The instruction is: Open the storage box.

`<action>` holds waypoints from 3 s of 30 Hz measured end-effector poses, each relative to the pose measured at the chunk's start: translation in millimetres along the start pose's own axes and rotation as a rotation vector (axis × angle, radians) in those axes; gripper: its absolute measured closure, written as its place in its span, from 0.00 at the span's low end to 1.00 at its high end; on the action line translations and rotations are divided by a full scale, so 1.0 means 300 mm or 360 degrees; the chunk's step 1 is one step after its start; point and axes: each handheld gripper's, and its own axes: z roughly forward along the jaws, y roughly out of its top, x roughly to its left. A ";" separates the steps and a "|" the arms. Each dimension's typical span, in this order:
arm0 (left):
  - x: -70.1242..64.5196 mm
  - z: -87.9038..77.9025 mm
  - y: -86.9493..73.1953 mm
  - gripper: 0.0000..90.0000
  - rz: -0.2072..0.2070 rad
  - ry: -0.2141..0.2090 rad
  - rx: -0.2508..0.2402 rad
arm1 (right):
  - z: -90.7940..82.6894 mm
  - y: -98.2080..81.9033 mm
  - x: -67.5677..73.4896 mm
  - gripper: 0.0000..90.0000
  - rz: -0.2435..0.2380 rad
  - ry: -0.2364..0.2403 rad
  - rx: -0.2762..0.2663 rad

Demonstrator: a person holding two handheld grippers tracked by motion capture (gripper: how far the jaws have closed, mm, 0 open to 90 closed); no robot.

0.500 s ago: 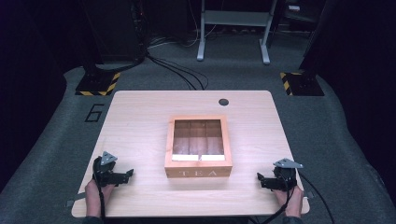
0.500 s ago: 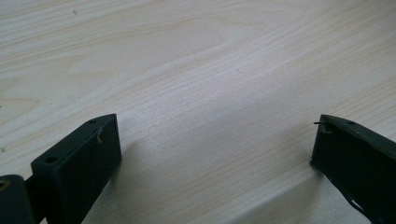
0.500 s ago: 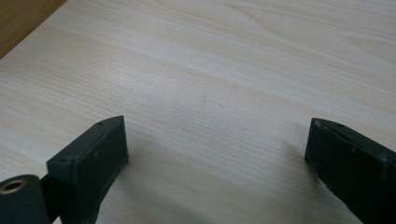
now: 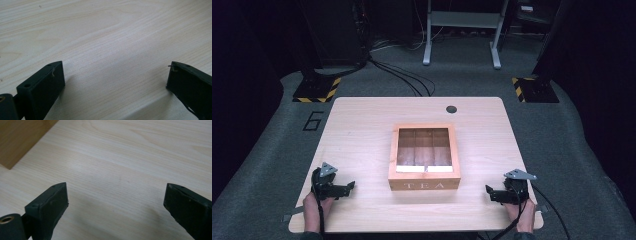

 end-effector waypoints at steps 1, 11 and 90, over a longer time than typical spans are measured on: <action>0.000 0.000 0.000 0.01 0.0000 -0.0003 0.0001 | -0.007 0.004 0.013 0.05 -0.0002 0.0013 -0.0008; 0.000 0.000 0.000 0.01 -0.0002 0.0000 0.0000 | -0.039 0.044 0.097 0.02 -0.0017 0.0146 -0.0045; 0.000 0.001 0.000 0.01 -0.0003 -0.0001 0.0000 | -0.017 0.181 0.324 0.72 -0.0161 0.0472 -0.0325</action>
